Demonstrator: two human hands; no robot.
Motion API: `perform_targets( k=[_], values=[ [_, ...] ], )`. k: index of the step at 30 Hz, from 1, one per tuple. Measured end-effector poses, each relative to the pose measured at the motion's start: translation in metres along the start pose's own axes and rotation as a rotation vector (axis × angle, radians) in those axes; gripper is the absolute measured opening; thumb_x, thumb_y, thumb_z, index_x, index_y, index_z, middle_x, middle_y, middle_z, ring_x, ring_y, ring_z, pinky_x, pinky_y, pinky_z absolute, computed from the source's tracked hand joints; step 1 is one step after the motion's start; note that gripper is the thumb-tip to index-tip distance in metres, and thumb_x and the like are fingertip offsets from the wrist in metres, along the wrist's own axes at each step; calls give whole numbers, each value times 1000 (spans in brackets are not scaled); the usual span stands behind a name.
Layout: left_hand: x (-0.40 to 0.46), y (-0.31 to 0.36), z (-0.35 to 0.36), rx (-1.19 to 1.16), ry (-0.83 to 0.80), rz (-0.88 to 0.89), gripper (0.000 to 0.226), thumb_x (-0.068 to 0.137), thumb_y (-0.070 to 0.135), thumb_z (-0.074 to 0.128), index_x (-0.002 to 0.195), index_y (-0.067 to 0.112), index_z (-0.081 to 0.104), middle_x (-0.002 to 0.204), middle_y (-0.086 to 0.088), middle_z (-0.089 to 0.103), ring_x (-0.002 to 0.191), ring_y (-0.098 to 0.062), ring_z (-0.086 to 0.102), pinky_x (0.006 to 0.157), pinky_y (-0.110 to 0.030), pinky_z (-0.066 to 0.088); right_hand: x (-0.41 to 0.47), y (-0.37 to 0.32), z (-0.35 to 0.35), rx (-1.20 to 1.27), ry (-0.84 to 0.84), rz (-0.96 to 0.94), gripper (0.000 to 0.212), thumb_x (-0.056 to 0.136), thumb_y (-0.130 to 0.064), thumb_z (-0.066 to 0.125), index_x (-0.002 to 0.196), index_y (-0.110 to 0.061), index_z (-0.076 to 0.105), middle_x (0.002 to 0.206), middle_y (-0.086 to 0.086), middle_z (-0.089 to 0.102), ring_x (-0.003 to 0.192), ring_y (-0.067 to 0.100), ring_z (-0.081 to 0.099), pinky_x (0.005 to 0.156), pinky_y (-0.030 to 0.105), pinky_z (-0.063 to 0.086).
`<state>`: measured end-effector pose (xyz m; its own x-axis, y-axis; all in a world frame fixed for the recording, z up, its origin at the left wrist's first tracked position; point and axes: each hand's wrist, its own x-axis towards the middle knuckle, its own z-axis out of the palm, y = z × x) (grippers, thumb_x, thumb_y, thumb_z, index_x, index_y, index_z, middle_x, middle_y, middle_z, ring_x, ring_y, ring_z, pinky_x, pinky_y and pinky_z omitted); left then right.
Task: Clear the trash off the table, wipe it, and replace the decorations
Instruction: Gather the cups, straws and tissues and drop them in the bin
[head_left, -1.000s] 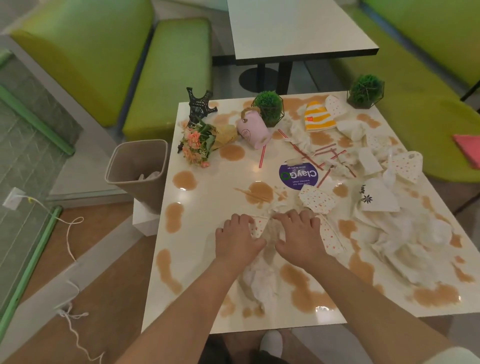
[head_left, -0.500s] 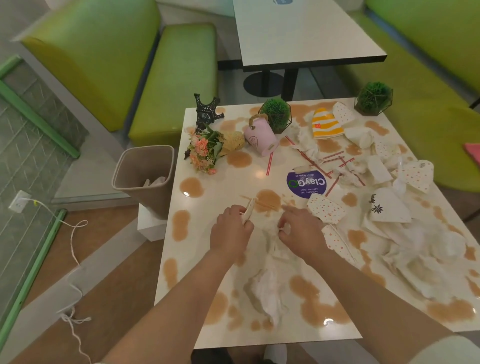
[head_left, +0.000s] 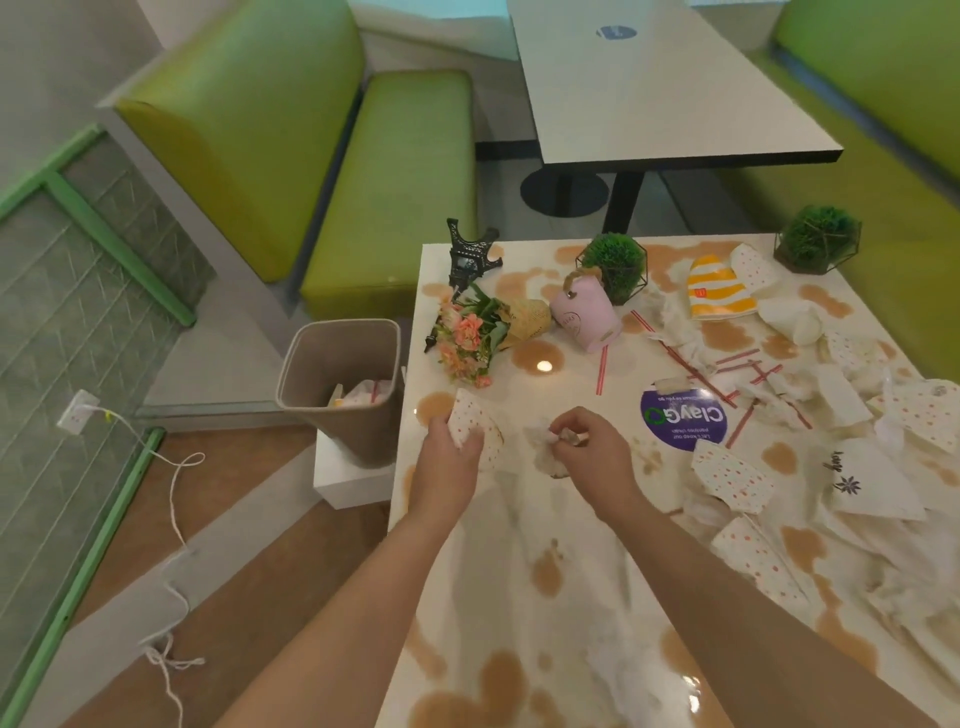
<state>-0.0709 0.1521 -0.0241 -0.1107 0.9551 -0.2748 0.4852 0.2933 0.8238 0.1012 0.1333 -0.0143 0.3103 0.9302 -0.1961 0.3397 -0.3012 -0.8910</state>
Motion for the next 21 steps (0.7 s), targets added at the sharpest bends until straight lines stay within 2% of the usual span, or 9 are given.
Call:
perform_targets(
  k=[3, 5, 7, 10, 12, 14, 16, 18, 21],
  values=[
    [26, -7, -35, -116, 50, -90, 52, 96, 24, 55, 142, 14, 33, 128, -1, 50, 106, -16, 48, 85, -31, 40, 8, -17, 35, 54, -30, 78, 28, 82, 5, 53, 82, -15, 73, 89, 3, 68, 66, 13, 56, 47, 11, 40],
    [46, -14, -59, -144, 72, -136, 56, 95, 18, 54, 145, 14, 28, 135, -4, 44, 112, -20, 46, 93, -35, 42, 14, -29, 61, 76, -35, 97, 26, 86, 0, 55, 86, -18, 73, 97, 4, 68, 74, 12, 59, 53, 11, 44],
    [68, -22, -81, -121, 114, -188, 57, 95, 18, 53, 145, 13, 27, 143, -10, 32, 117, -28, 45, 96, -36, 42, 21, -40, 86, 111, -40, 111, 13, 89, -12, 61, 86, -21, 70, 101, 2, 66, 82, 10, 60, 69, 23, 53],
    [98, -31, -112, -71, 168, -265, 53, 96, 19, 52, 144, 15, 30, 143, -13, 20, 102, -29, 43, 85, -29, 38, 33, -57, 119, 90, -50, 67, 9, 86, -27, 71, 80, -21, 70, 93, -4, 65, 86, 8, 60, 80, 32, 51],
    [118, -37, -130, -73, 164, -282, 53, 95, 18, 52, 144, 19, 33, 142, -13, 21, 96, -25, 41, 83, -27, 37, 41, -67, 140, 44, -33, 42, 8, 84, -26, 73, 85, -20, 69, 95, -3, 63, 91, 13, 58, 78, 29, 47],
    [137, -43, -146, -72, 136, -276, 54, 94, 17, 55, 144, 23, 34, 139, -12, 24, 95, -23, 40, 86, -29, 39, 49, -77, 160, 54, -24, 35, 10, 85, -16, 71, 86, -20, 63, 94, -5, 57, 93, 14, 53, 71, 21, 41],
    [157, -49, -160, -84, 128, -278, 54, 92, 19, 58, 141, 28, 37, 138, -10, 28, 98, -24, 43, 93, -36, 47, 57, -85, 182, 53, -25, 18, 15, 85, -9, 68, 88, -20, 59, 94, -6, 55, 93, 12, 51, 65, 13, 35],
    [174, -53, -168, -100, 144, -276, 53, 90, 22, 60, 138, 30, 41, 138, -10, 32, 104, -26, 45, 96, -45, 50, 65, -92, 200, 36, -28, 8, 14, 86, -9, 67, 91, -20, 59, 99, -3, 58, 92, 11, 52, 65, 15, 37],
    [194, -58, -176, -117, 162, -282, 52, 90, 26, 62, 138, 26, 41, 140, -9, 36, 105, -24, 46, 96, -40, 48, 78, -100, 222, 12, -17, 22, 11, 86, -10, 67, 94, -18, 63, 96, -5, 58, 79, 3, 51, 60, 17, 38]
  ],
)
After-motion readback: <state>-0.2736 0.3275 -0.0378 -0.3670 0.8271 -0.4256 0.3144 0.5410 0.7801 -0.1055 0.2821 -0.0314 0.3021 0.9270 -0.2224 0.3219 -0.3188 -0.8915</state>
